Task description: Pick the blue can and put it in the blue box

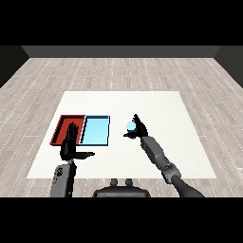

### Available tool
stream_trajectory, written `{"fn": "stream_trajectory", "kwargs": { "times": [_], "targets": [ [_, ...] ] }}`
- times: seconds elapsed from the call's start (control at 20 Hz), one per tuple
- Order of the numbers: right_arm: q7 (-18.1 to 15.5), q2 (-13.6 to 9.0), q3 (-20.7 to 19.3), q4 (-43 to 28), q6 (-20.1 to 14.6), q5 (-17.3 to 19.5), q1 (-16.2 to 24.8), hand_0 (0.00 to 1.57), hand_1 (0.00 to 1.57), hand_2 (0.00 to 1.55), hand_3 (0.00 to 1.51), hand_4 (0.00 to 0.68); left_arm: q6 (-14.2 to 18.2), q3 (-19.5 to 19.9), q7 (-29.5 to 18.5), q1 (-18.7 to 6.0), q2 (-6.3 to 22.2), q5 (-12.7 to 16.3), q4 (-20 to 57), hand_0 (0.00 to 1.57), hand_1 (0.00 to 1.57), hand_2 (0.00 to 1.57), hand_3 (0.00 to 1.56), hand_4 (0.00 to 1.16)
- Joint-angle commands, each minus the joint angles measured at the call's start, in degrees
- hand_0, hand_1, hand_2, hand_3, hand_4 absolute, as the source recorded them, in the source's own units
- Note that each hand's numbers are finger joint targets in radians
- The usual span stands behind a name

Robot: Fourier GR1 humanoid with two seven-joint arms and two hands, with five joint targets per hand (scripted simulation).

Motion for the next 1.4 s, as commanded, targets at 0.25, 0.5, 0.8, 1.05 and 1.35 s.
{"fn": "stream_trajectory", "kwargs": {
  "times": [0.25,0.5,0.8,1.05,1.35],
  "targets": [
    [-0.72,0.05,4.81,5.03,-0.56,-4.16,-3.36,0.00,0.00,0.00,0.00,0.000,0.22,0.80,-0.25,-3.26,0.14,0.31,2.75,0.00,0.00,0.00,0.00,0.00],
    [4.52,0.05,9.44,9.04,-15.54,-5.14,-7.33,1.57,1.57,1.55,1.51,0.538,2.09,0.06,-0.13,0.98,-1.04,-1.15,-1.59,0.00,0.00,0.00,0.00,0.00],
    [5.43,0.05,14.02,14.11,-20.34,1.00,-8.70,1.49,1.49,1.53,1.49,0.527,-0.65,1.83,2.87,-0.10,1.70,1.93,-2.49,0.00,0.00,0.00,0.00,0.00],
    [4.32,0.04,14.18,11.01,-19.78,-0.66,-6.80,1.55,1.55,1.53,1.47,0.551,-1.61,4.31,1.10,-4.79,2.64,3.42,4.08,0.00,0.00,0.00,0.00,0.00],
    [6.31,-3.52,14.34,1.48,-16.50,2.23,-8.09,1.49,1.49,1.46,1.40,0.562,-1.00,-0.62,0.46,-1.50,0.31,-0.10,1.33,0.00,0.00,0.00,0.00,0.00]
  ]
}}
